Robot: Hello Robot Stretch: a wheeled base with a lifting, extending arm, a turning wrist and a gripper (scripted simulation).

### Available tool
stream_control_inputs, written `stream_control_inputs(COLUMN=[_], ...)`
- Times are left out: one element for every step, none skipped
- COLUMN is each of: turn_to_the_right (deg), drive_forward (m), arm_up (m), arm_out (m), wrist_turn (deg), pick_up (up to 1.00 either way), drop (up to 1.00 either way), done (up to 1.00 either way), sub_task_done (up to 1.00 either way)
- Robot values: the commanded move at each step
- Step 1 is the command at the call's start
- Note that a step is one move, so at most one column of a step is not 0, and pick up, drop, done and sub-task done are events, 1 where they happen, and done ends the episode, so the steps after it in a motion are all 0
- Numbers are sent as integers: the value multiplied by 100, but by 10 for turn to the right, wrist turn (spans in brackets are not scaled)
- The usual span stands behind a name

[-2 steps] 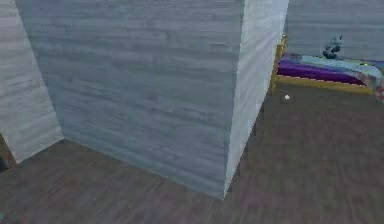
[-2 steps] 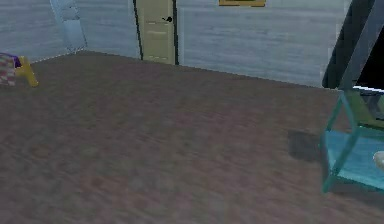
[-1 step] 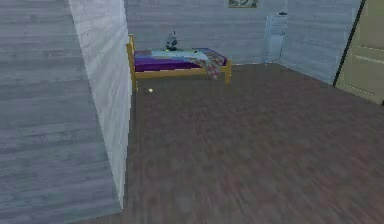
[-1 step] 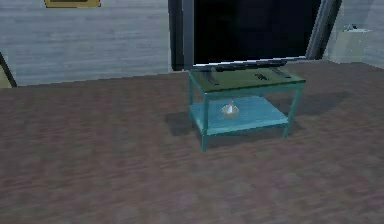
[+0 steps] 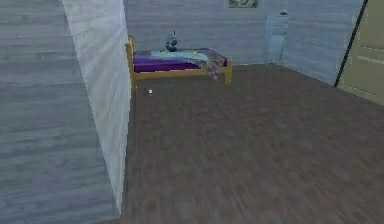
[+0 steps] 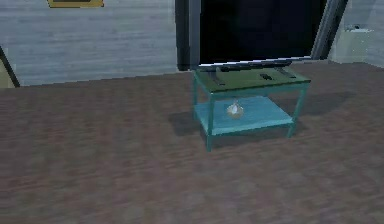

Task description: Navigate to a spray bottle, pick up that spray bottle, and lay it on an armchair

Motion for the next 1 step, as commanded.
stream_control_inputs(turn_to_the_right=[-450], drive_forward=[0], arm_up=[0], arm_out=[0], wrist_turn=[0], pick_up=[0], drop=[0], done=[0], sub_task_done=[0])
